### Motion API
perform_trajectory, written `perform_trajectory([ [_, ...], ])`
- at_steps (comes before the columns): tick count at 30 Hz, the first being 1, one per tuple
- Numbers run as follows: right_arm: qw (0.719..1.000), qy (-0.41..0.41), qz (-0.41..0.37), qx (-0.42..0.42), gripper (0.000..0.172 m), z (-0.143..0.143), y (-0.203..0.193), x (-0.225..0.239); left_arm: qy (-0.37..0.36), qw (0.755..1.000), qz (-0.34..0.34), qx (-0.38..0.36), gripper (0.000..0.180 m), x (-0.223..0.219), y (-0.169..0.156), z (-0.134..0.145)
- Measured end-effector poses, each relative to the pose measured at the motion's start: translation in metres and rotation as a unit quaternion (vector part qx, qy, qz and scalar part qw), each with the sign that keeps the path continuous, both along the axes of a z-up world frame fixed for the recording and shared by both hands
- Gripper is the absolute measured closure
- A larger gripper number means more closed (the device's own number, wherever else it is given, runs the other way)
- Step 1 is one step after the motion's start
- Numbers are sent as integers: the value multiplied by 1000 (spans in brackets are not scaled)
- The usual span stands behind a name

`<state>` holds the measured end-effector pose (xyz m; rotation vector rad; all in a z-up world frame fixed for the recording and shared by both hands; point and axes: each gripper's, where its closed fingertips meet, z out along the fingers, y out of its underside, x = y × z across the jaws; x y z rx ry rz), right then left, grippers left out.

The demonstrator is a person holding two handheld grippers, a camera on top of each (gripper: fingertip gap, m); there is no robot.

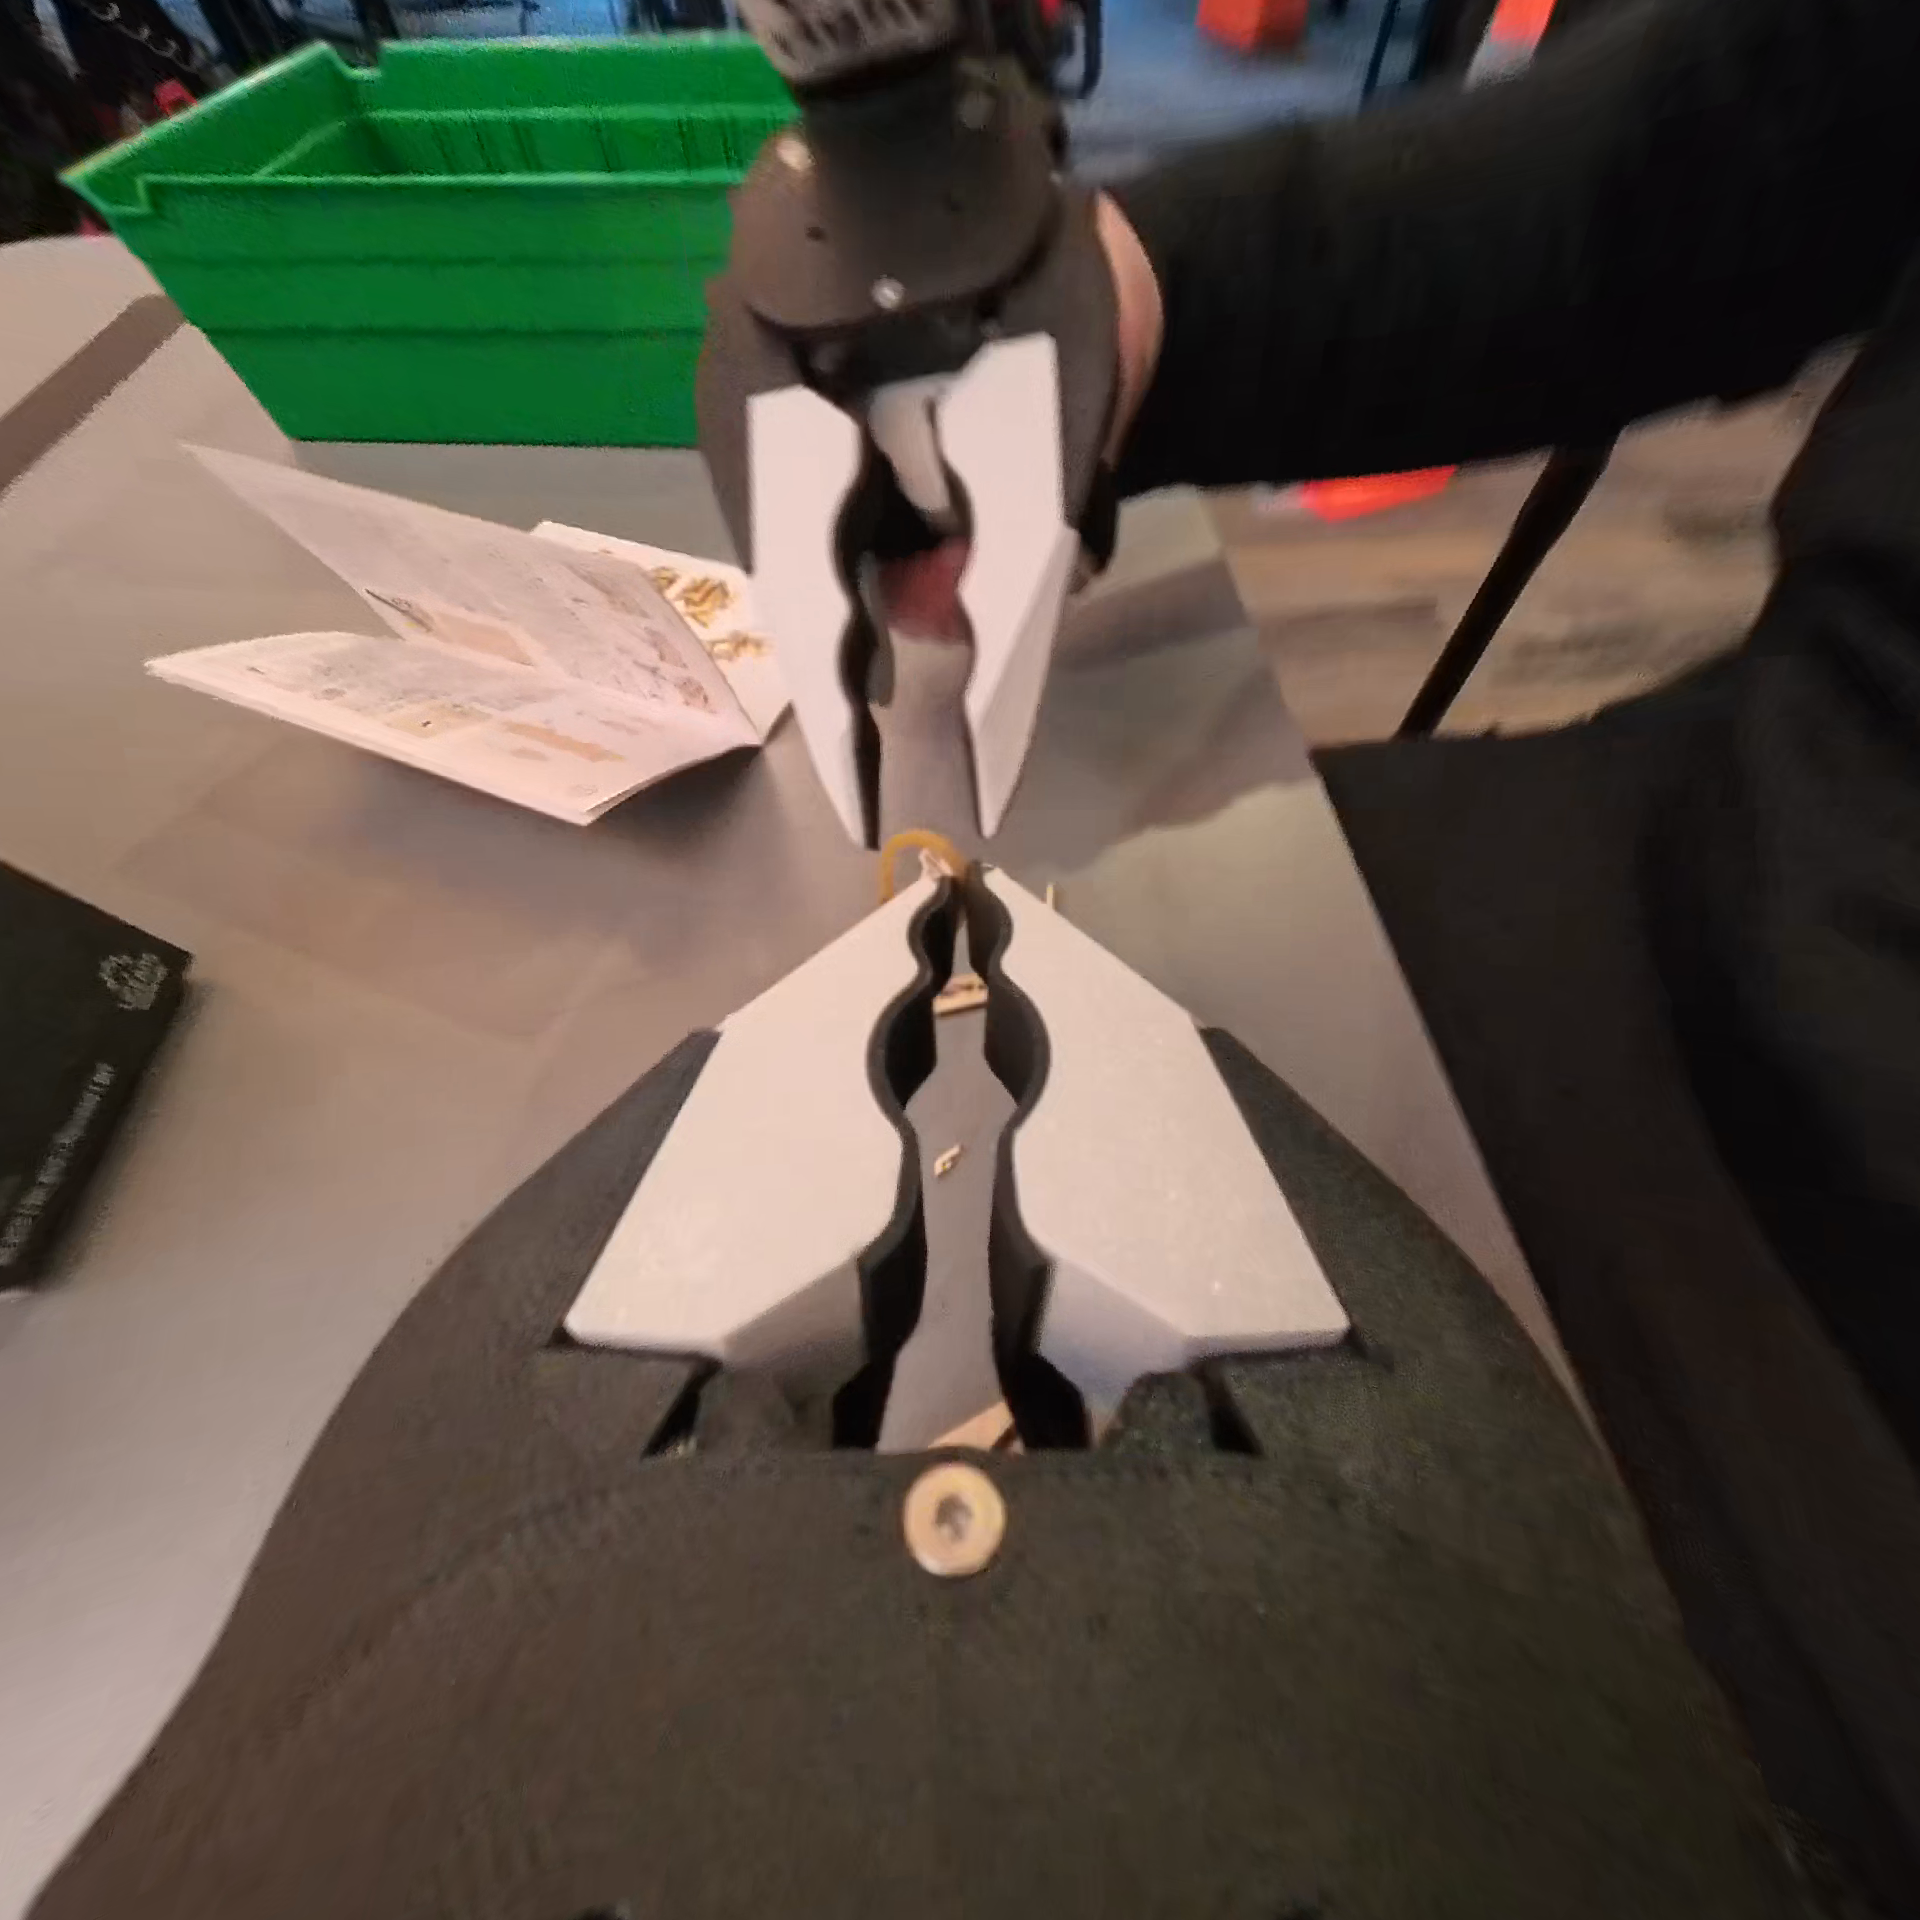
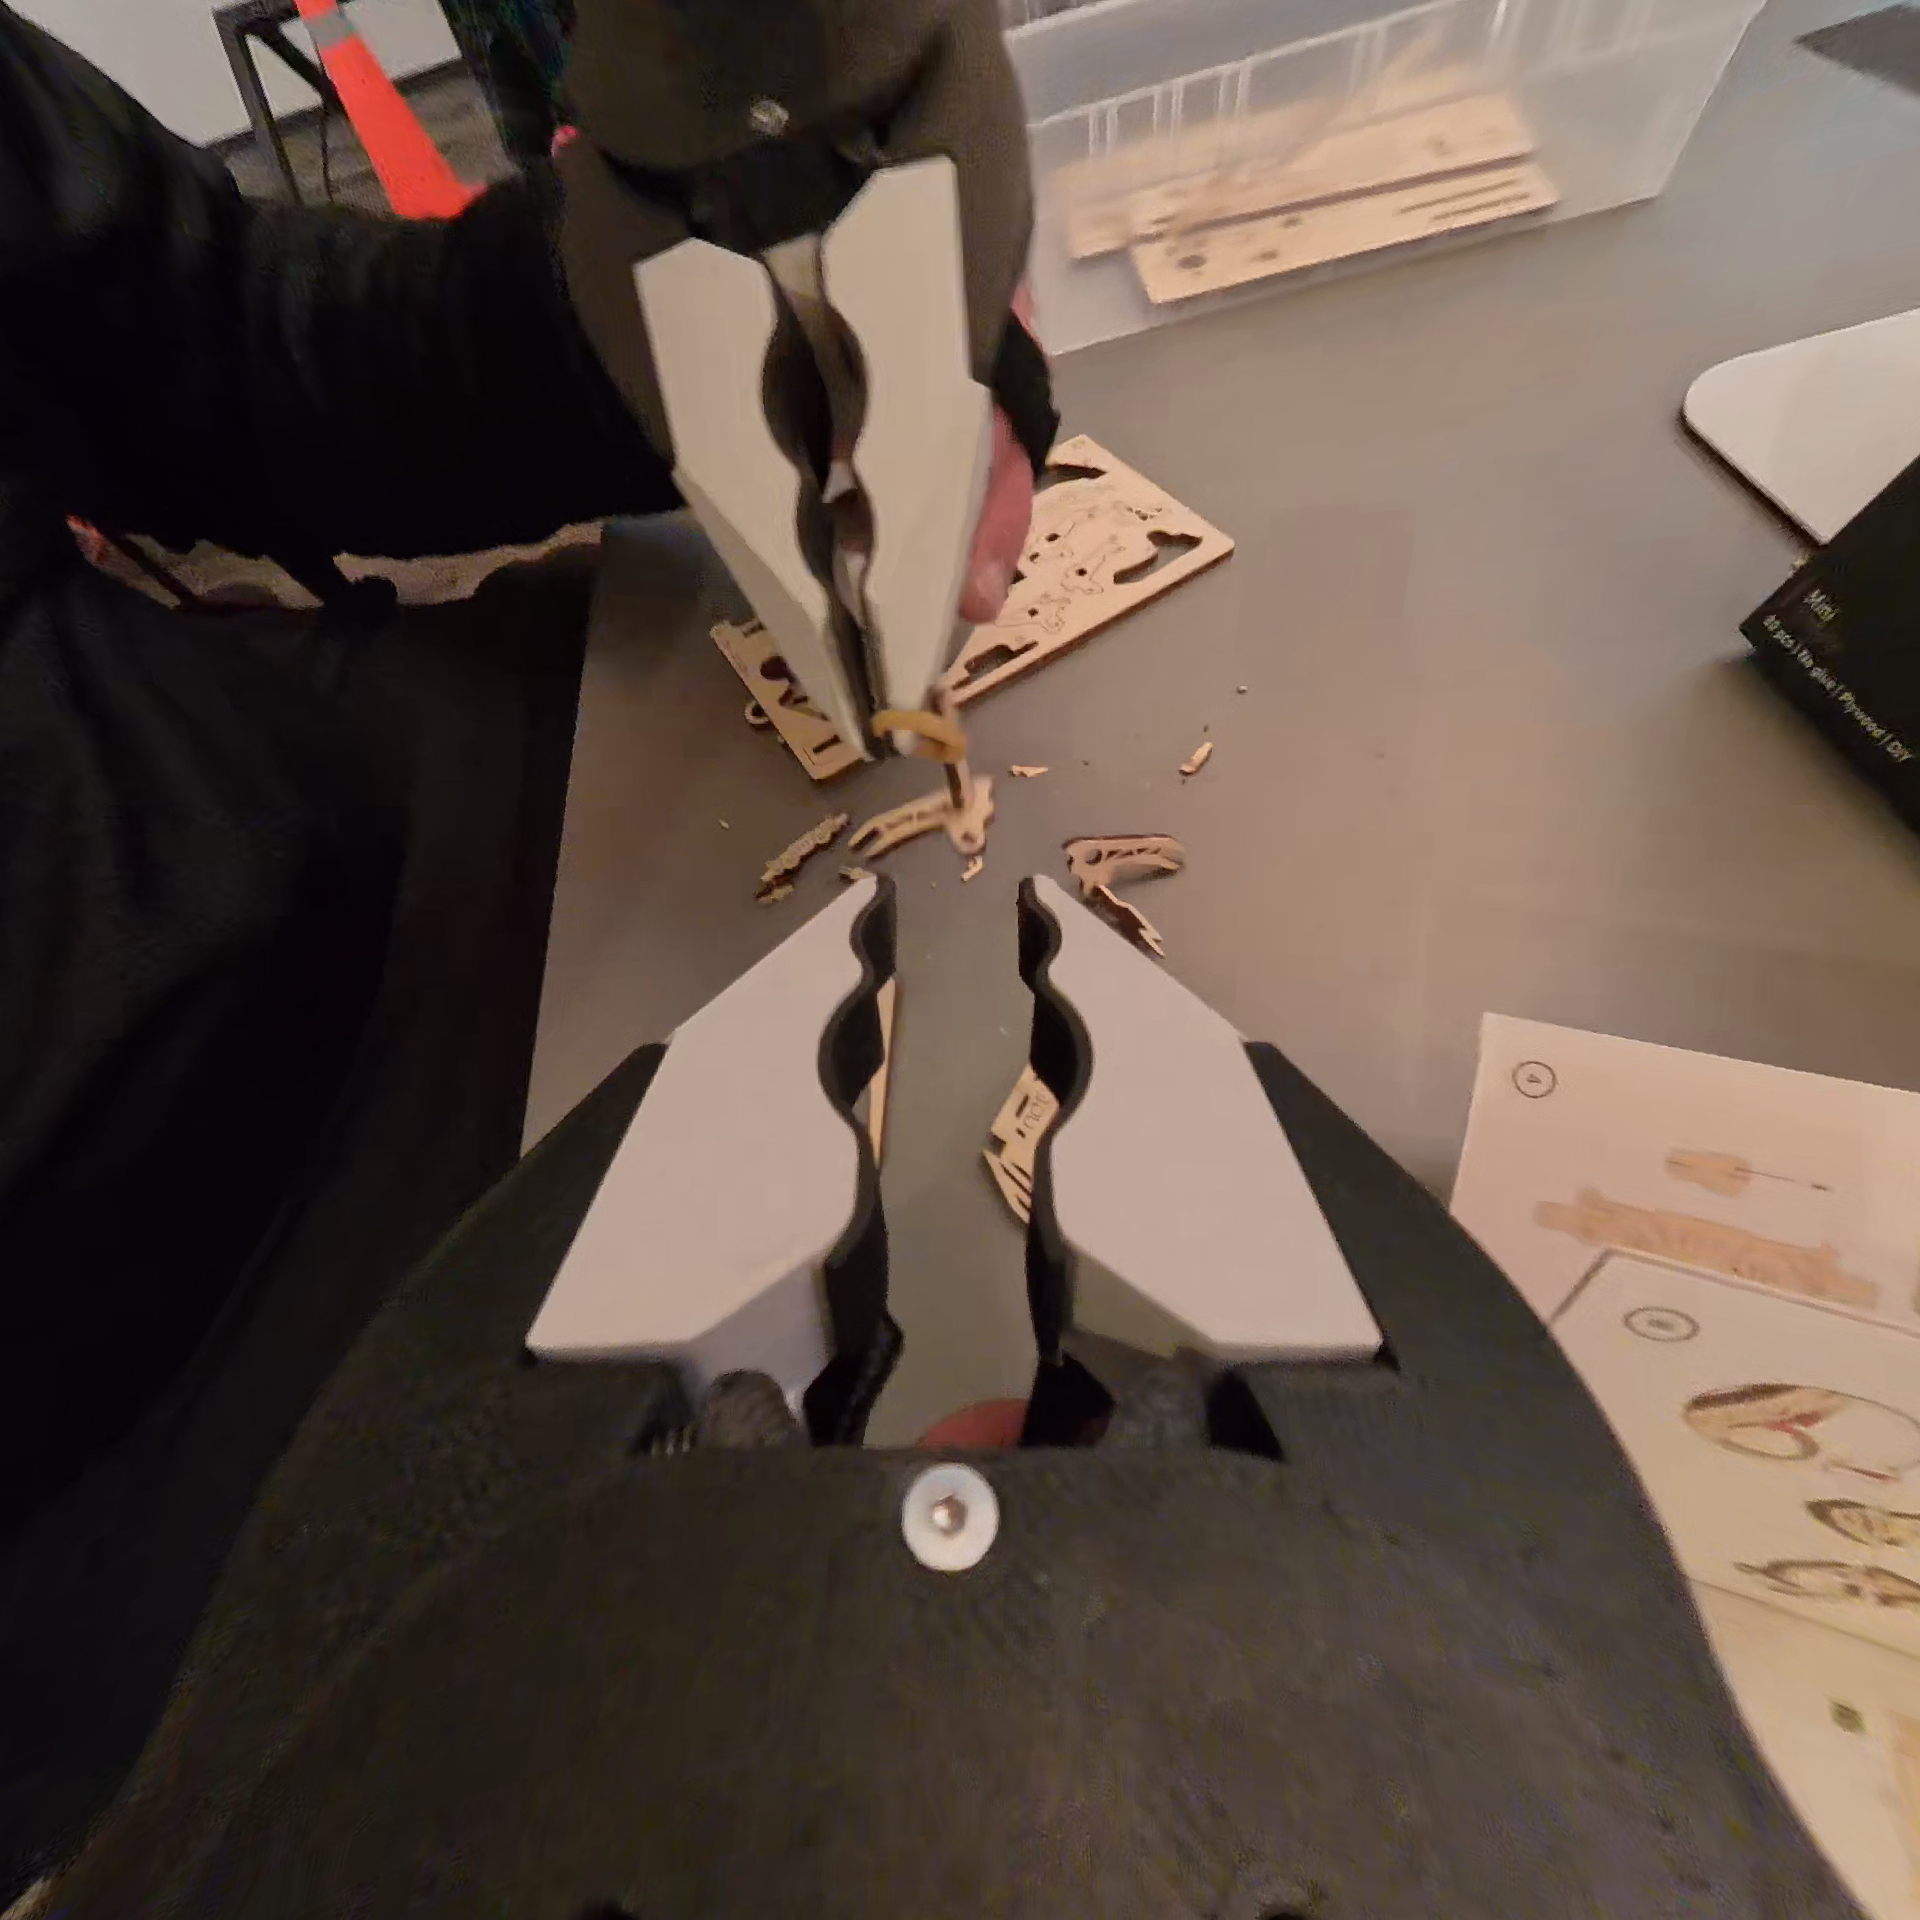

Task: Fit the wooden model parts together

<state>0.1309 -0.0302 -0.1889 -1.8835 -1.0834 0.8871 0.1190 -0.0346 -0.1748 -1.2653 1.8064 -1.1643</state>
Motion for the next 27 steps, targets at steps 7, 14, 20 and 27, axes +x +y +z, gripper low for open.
perform_trajectory([
  [7, 998, -22, -59, 17, 141, -11, 4, -16, -62, 985, 37, -160, 180, 7, 14, 15],
  [14, 986, -97, -135, 12, 151, -20, 8, 25, -48, 978, 64, -195, 180, 6, 18, 15],
  [20, 973, -201, -116, 0, 149, -57, -3, 32, 39, 990, 94, -97, 180, 5, 15, -15],
  [27, 969, -215, -116, -27, 162, -66, 1, 31, 50, 990, 109, -77, 180, 5, 10, -21],
])
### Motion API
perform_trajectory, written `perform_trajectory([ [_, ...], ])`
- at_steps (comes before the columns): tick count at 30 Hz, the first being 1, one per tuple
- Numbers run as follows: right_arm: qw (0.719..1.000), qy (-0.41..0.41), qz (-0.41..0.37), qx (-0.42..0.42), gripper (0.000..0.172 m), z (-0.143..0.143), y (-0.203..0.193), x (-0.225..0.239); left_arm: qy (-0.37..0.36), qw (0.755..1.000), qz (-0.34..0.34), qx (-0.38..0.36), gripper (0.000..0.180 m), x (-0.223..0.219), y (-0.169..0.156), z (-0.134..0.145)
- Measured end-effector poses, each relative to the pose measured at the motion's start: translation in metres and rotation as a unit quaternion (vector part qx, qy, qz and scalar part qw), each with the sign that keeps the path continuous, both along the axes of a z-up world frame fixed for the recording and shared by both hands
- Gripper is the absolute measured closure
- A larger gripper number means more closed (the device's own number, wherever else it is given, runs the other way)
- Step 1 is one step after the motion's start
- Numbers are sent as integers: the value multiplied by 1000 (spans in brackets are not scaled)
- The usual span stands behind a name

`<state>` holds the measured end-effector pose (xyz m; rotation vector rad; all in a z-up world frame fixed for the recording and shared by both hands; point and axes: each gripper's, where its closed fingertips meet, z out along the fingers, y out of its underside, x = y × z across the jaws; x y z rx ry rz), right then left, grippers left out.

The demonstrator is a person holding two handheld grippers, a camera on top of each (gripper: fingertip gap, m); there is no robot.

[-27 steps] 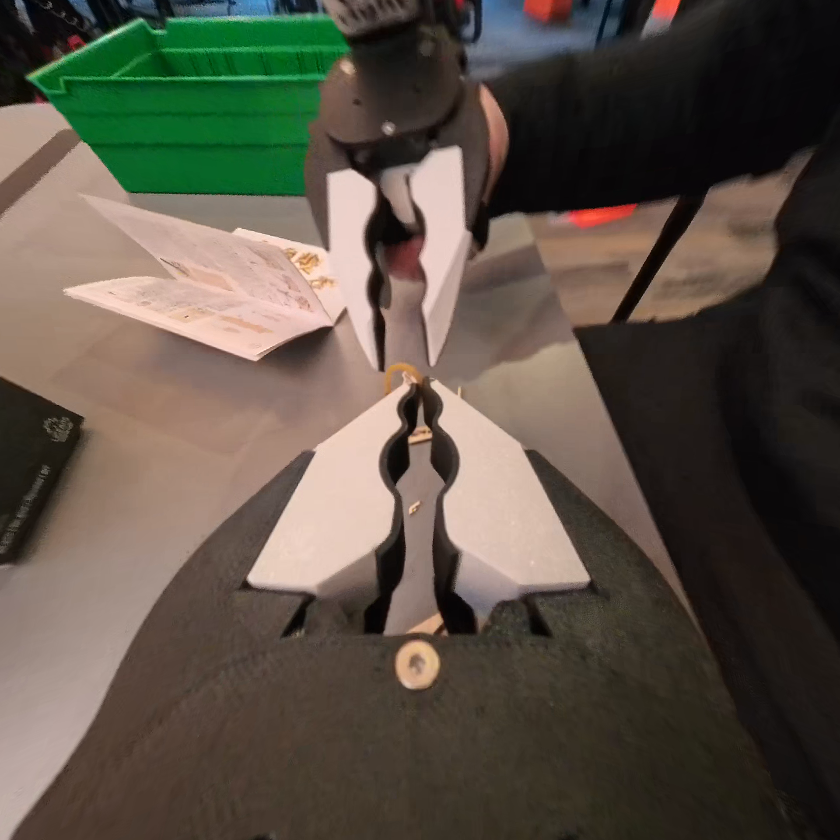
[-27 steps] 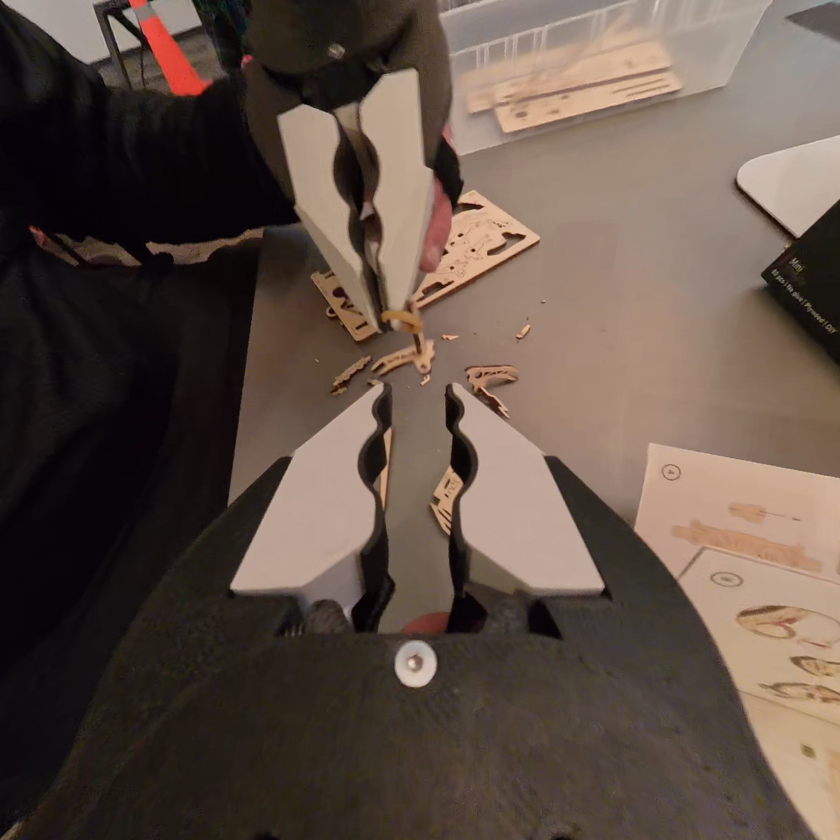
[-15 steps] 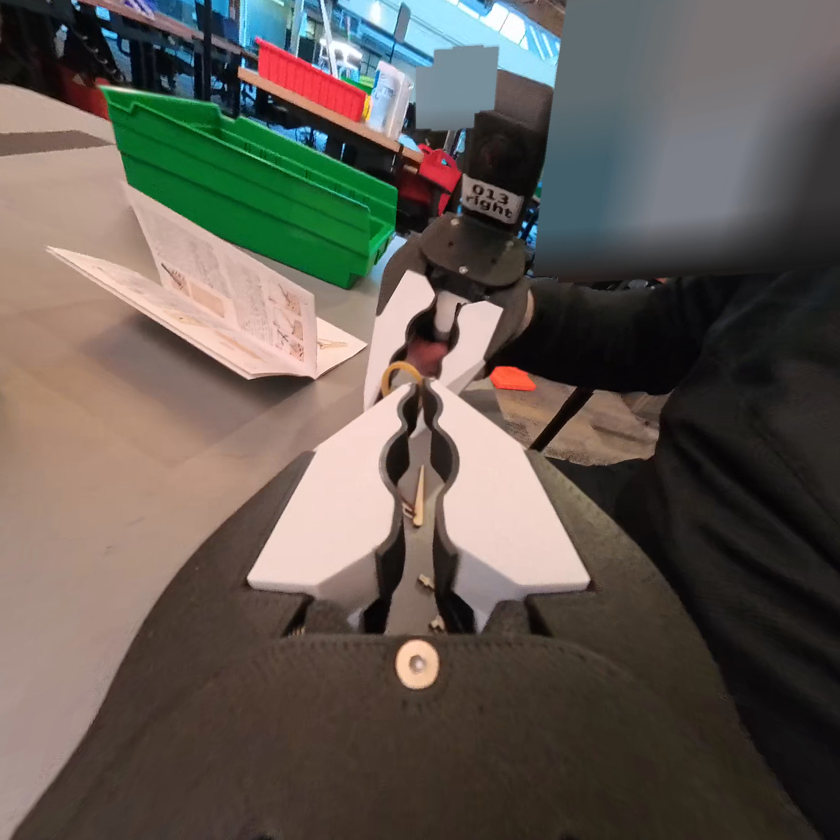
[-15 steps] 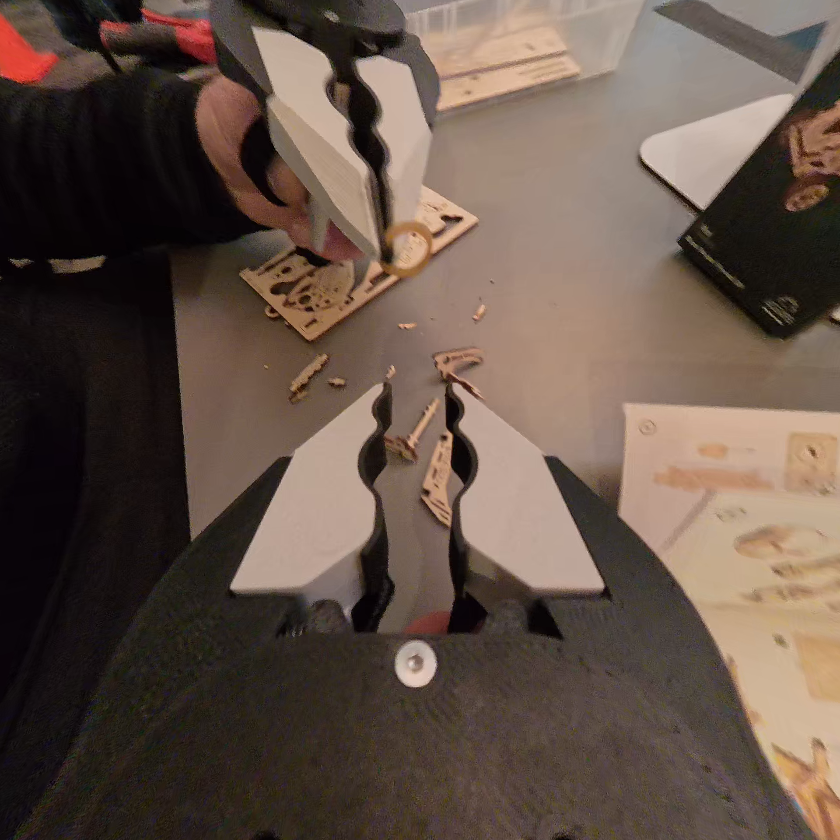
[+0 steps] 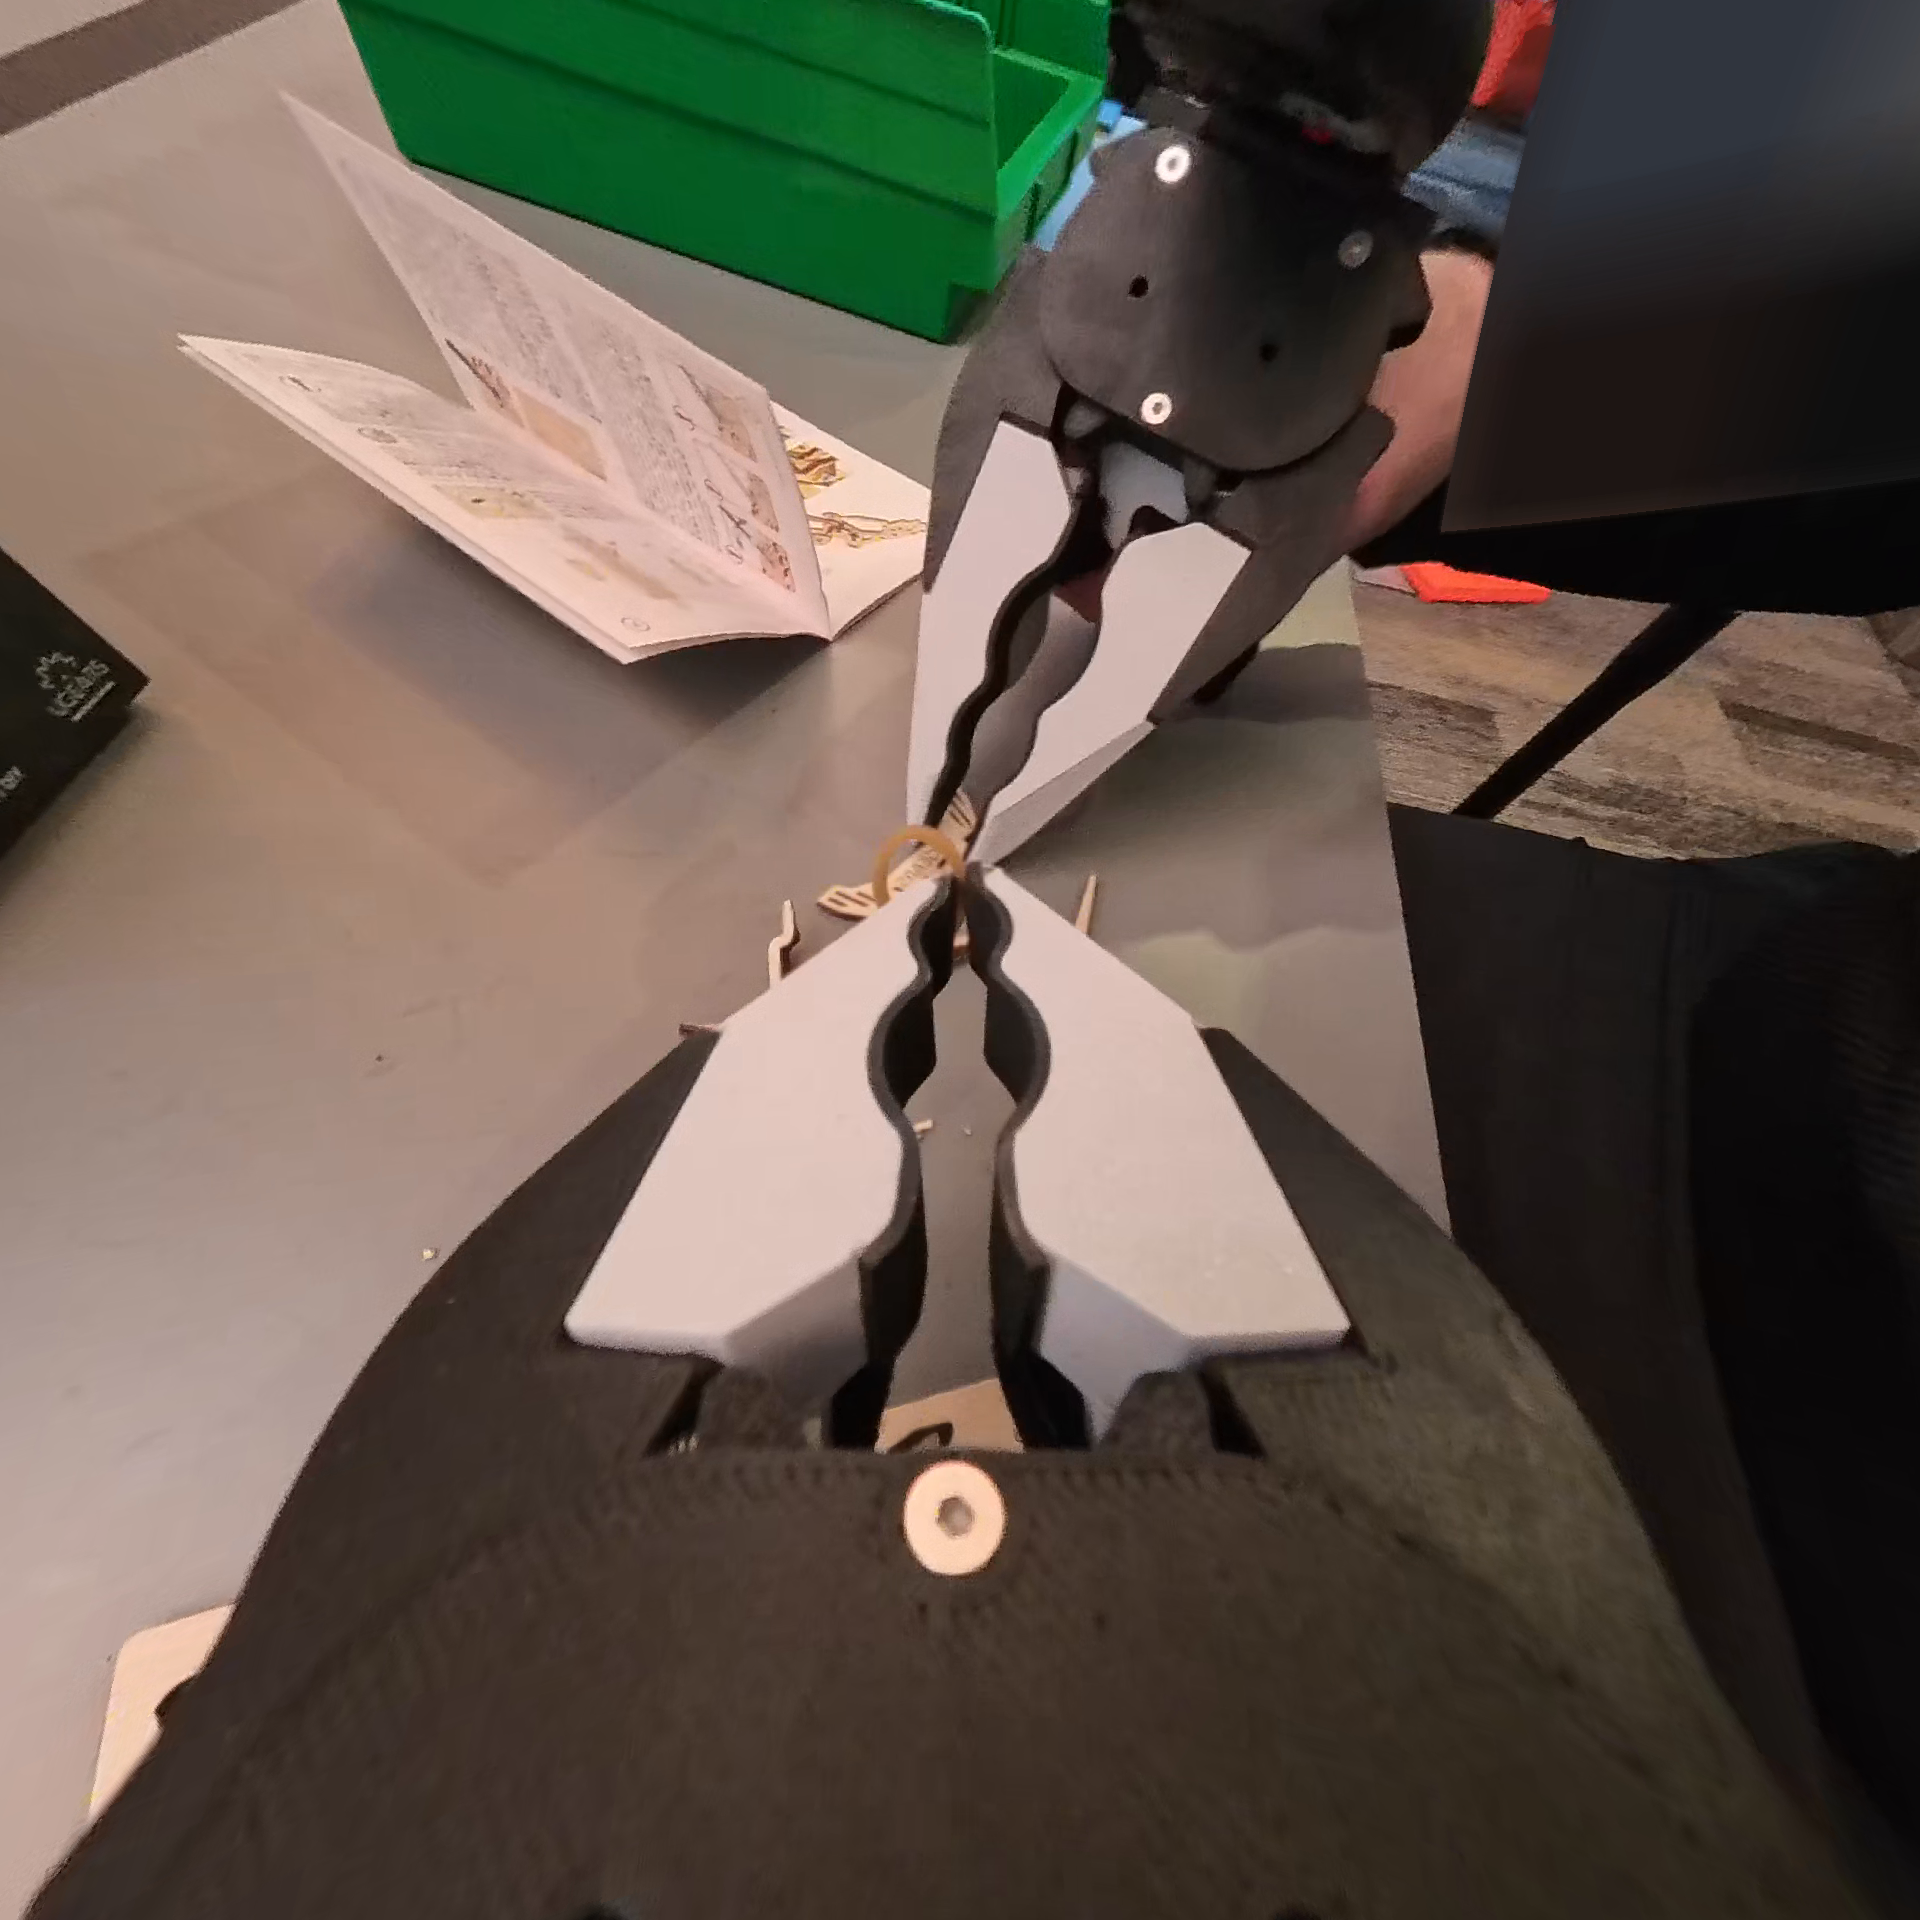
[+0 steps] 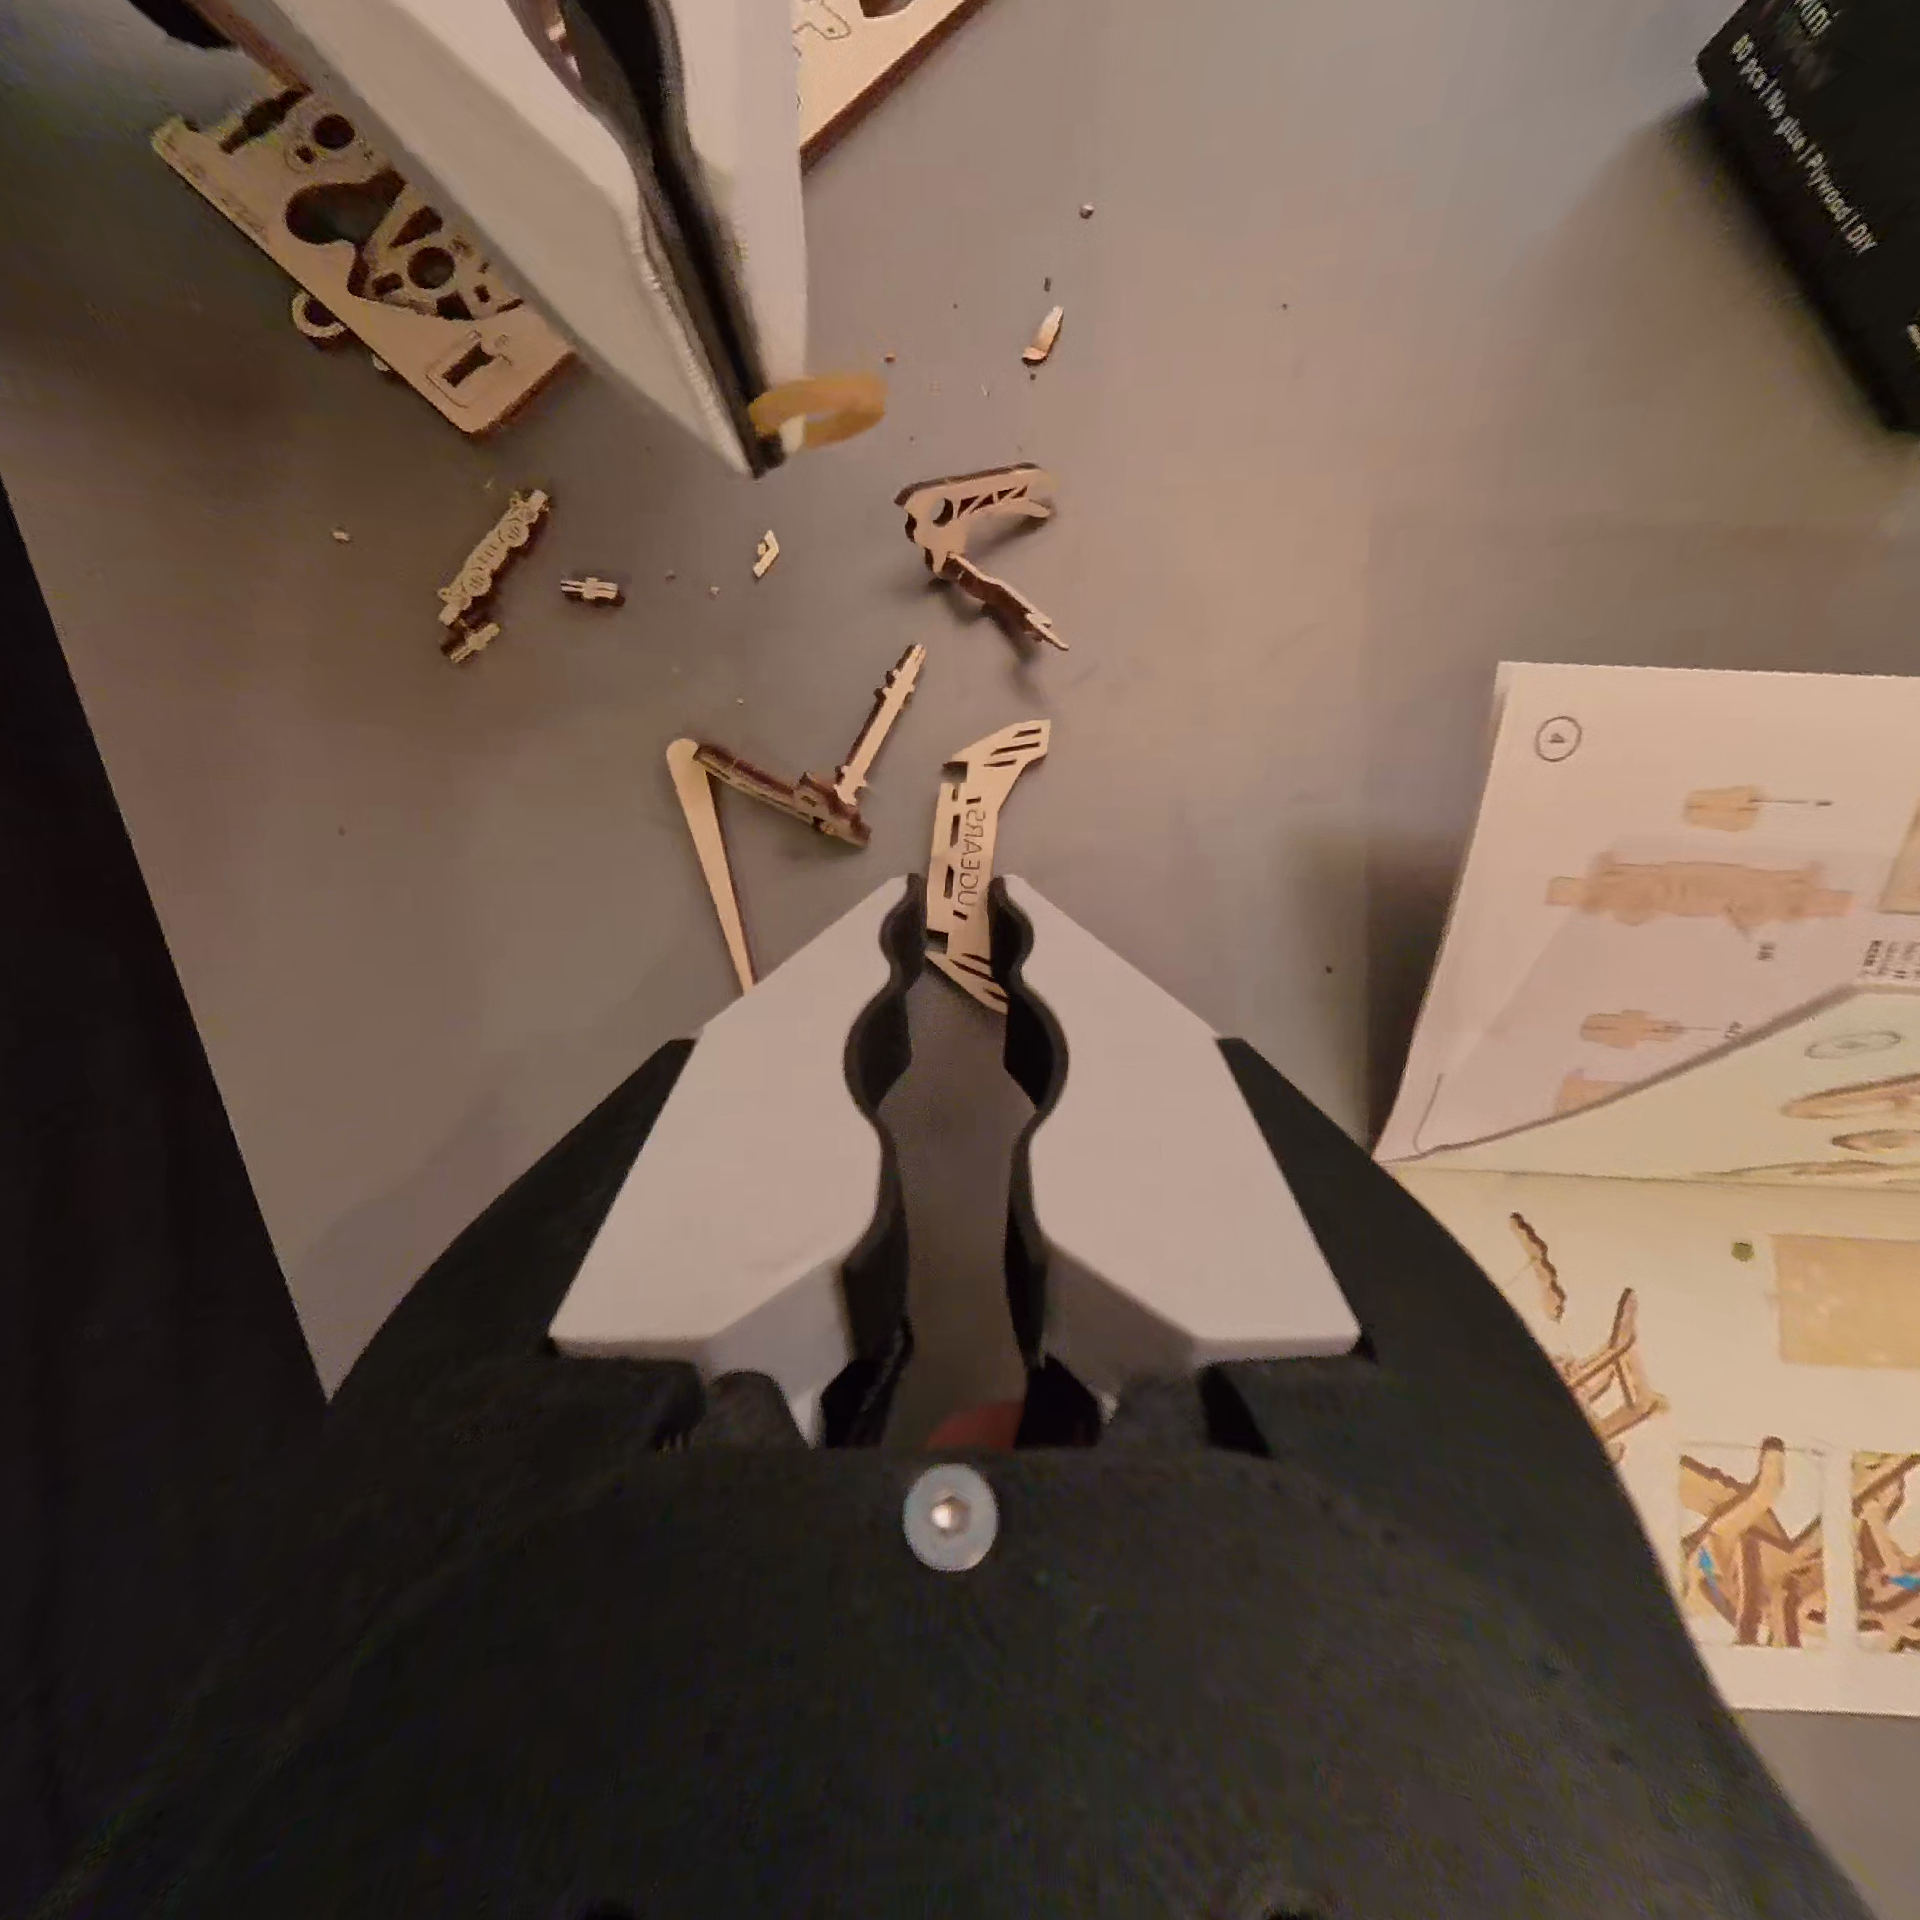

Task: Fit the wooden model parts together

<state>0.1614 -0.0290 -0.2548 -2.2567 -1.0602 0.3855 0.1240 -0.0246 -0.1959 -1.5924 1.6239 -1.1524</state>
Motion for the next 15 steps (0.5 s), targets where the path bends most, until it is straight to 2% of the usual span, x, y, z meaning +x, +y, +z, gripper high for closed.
perform_trajectory([
  [4, 999, 37, -16, 18, 163, 12, -2, 4, -17, 1000, 9, -17, 180, 0, 1, 4],
  [7, 995, 94, -30, 32, 163, 34, -8, 4, -33, 999, 16, -39, 180, 1, -1, 9],
  [13, 965, 250, -67, 36, 162, 79, -21, -8, -99, 992, 5, -80, 180, 11, -20, 32],
  [15, 961, 262, -73, 46, 163, 83, -23, -8, -103, 992, -12, -76, 180, 12, -28, 36],
])
